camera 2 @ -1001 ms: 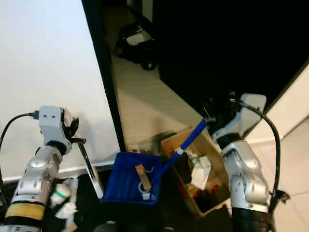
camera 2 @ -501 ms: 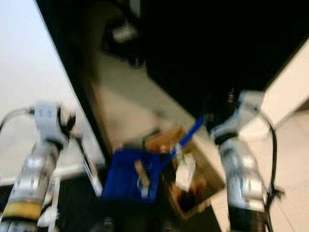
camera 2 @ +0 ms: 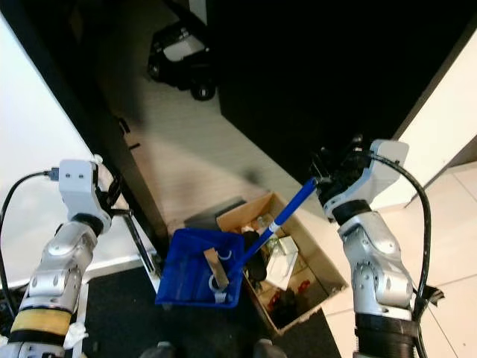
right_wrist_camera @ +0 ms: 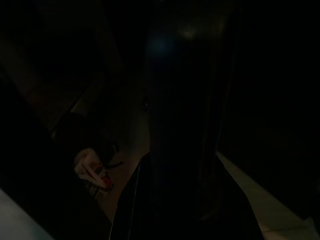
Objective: Sweep floor
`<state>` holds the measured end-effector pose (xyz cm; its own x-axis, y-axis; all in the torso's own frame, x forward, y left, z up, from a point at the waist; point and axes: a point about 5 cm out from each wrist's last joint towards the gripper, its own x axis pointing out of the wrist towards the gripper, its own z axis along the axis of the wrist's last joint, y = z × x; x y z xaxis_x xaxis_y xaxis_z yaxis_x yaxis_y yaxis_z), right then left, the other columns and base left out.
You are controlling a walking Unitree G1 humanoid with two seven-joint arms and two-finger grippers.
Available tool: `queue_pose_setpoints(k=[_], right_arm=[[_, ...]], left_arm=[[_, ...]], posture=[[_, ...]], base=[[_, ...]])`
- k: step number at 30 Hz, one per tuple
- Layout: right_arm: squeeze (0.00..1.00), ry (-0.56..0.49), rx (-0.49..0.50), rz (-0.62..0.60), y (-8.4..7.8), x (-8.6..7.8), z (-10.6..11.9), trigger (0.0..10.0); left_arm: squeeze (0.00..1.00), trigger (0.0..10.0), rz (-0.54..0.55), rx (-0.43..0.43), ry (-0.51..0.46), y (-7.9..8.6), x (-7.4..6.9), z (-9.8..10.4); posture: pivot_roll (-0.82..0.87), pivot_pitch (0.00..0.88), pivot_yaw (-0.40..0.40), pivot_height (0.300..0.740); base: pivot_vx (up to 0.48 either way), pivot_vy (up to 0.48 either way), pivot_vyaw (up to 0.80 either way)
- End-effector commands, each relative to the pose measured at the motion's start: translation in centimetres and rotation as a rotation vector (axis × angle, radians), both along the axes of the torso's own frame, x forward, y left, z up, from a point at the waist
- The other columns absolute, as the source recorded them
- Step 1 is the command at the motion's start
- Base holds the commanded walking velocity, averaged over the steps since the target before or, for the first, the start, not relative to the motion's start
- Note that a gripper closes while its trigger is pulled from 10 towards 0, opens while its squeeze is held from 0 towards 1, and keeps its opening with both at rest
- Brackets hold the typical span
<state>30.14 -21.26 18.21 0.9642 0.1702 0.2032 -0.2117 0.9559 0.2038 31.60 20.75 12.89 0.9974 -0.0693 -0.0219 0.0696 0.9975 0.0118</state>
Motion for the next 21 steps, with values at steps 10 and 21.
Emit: queue_pose_setpoints(k=[10,21], right_arm=[[0.00,-0.142,0.062,0.000,-0.4,0.0,3.6,10.0],[0.00,-0.340,0.039,-0.022,-1.5,0.3,9.6,10.0]], left_arm=[[0.00,10.0,0.015,0.012,-0.015,0.5,-0.2,0.1],[0.00,10.0,0.022,0.008,-0.015,0.6,-0.2,0.1]], posture=[[0.08,0.112,0.024,0.740],[0.08,0.116,0.023,0.740]], base=[[0.000,0.000,0.00],[0.000,0.000,0.00]])
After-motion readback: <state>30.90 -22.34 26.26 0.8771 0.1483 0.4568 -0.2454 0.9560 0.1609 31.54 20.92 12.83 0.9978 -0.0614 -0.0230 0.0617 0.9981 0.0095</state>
